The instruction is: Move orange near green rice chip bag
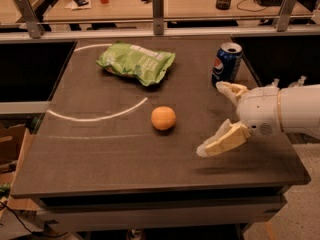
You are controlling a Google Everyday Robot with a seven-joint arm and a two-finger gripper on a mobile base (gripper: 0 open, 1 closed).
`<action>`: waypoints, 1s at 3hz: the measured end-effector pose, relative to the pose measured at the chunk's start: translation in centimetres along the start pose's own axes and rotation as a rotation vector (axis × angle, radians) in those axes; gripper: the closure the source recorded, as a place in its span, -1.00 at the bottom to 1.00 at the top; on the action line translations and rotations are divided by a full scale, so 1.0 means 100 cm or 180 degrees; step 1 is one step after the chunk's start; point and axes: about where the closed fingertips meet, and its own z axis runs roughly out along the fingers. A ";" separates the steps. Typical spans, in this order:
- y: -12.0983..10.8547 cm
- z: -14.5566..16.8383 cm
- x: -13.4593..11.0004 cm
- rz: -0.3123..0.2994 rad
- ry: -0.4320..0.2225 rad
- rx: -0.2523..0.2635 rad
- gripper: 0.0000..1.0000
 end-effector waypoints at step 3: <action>0.017 0.053 -0.010 0.0235 -0.0225 -0.0021 -1.00</action>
Offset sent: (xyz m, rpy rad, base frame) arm 0.0089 0.0602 -0.0249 0.1355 0.0331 -0.0492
